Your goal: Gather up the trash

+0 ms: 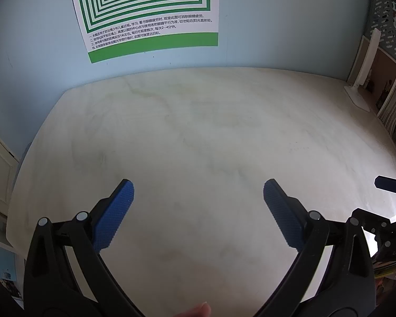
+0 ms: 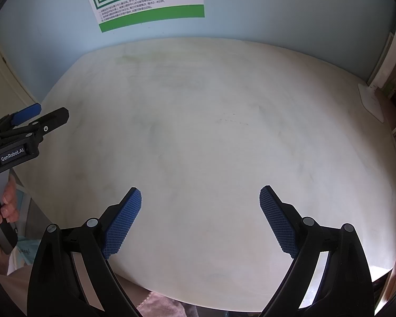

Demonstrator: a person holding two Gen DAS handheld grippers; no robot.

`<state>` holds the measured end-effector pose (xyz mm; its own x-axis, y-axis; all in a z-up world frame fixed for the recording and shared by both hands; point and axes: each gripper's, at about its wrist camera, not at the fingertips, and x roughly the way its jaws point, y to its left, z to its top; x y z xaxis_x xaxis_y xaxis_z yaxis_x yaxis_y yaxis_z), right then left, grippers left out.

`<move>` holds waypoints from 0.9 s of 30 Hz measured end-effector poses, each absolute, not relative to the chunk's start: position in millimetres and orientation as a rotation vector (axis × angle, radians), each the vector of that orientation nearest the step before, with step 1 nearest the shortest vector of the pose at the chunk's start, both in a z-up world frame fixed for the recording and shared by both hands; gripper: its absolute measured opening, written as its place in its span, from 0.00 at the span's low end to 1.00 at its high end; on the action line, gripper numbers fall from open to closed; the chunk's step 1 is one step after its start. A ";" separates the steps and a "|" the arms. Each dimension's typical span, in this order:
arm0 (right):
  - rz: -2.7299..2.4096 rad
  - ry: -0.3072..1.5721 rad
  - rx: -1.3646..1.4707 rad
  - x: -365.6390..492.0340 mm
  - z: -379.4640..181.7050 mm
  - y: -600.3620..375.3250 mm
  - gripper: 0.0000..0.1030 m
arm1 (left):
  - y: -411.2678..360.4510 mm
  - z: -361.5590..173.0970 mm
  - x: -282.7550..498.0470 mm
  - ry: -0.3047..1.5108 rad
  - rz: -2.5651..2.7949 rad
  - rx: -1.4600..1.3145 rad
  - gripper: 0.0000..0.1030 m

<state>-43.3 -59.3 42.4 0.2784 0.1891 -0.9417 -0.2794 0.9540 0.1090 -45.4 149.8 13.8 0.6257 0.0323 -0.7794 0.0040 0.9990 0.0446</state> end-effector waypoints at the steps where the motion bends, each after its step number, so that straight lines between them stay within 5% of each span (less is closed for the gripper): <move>1: 0.315 1.251 -0.085 -42.9 42.2 -59.2 0.88 | 149.5 13.0 -45.4 0.897 0.016 0.042 0.93; 27: 0.313 1.268 -0.089 -33.0 34.7 -53.1 0.88 | 144.9 7.3 -34.6 0.904 0.005 0.046 0.93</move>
<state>-33.0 -53.1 34.7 0.2617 0.1824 -0.9478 -0.2801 0.9541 0.1062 -34.6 144.9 7.3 0.6188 0.0238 -0.7852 0.0151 0.9990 0.0421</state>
